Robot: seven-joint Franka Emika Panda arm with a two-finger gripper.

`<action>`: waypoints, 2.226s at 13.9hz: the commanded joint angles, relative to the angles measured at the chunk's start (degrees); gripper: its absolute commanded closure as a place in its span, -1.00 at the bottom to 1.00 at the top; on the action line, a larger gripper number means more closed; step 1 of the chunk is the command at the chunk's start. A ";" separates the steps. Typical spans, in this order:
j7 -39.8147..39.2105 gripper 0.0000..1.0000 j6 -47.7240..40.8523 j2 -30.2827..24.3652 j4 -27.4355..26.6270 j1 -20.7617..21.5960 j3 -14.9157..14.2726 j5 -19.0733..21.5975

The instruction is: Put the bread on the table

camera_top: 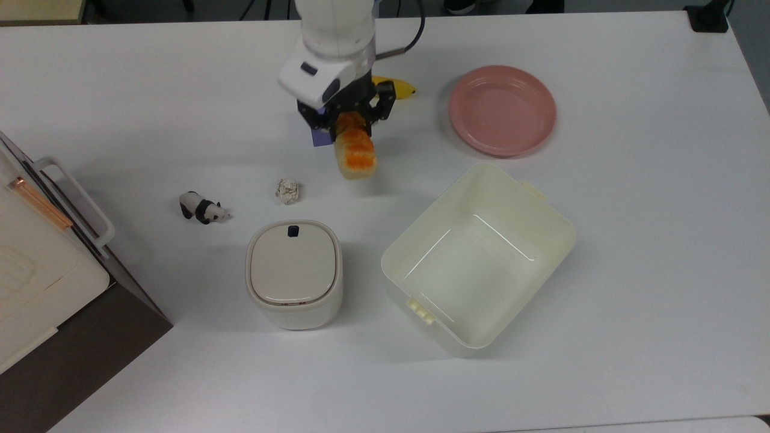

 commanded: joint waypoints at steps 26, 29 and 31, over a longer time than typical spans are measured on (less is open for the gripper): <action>4.48 -1.00 -34.32 -12.22 18.64 -2.16 -0.14 -3.72; 4.39 -1.00 -34.15 -11.96 18.73 -2.16 -0.14 -3.63; 4.39 -1.00 -34.06 -11.96 18.73 -2.24 -0.14 -3.37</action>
